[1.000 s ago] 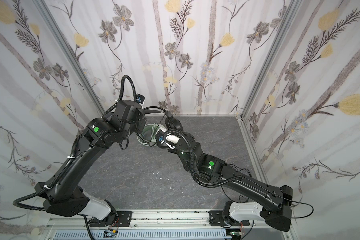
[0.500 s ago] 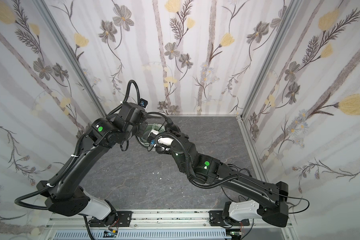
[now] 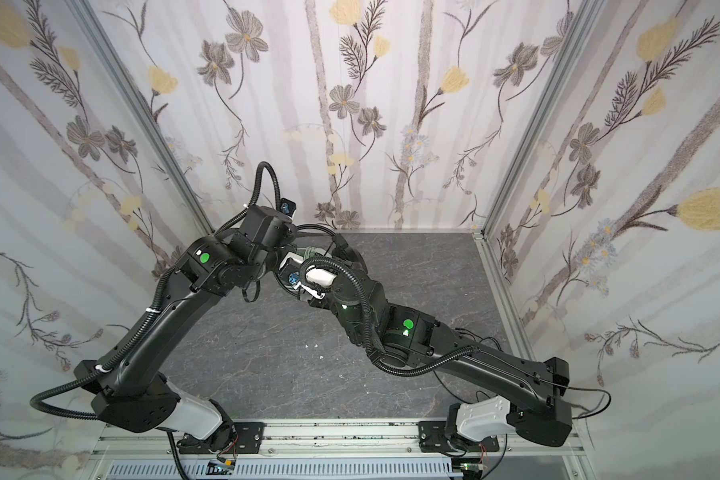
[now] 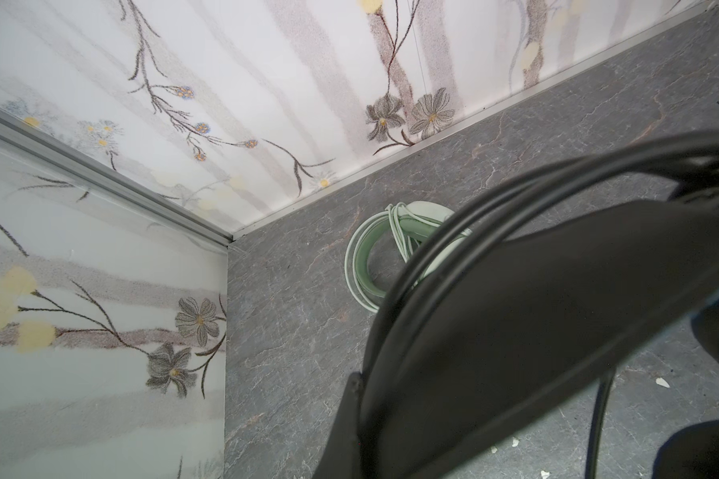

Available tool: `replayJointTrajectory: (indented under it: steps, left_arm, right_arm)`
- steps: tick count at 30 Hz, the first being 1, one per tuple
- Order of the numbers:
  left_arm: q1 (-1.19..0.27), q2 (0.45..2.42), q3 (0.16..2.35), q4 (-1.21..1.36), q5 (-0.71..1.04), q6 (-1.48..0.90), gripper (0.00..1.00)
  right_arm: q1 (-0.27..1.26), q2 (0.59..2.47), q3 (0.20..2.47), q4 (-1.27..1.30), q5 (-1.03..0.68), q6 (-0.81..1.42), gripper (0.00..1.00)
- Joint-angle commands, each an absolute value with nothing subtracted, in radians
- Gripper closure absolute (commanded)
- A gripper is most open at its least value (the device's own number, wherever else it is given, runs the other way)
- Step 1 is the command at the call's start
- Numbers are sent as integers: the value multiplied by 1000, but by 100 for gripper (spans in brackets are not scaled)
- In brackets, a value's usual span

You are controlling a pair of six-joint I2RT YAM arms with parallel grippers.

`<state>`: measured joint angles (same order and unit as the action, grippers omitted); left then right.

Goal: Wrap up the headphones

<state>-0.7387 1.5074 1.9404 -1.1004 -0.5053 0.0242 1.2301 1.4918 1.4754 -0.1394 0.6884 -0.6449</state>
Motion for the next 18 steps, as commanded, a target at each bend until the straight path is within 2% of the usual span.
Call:
replayJointTrajectory:
  steps: [1,10,18]
  left_arm:
    - [-730,1489,1926,-1058,-503,22,100]
    - [-709,1466,1904,-1061,-532,52,100]
    - [-708,1439,1888,-1060,-380,120,100]
  right_arm:
    - [1225,1505,1484,-131,749,-631,91]
    - [1178,1449,1423,-148,826,-770,89]
    - [1140,1451,1407,-141,833,-898,88]
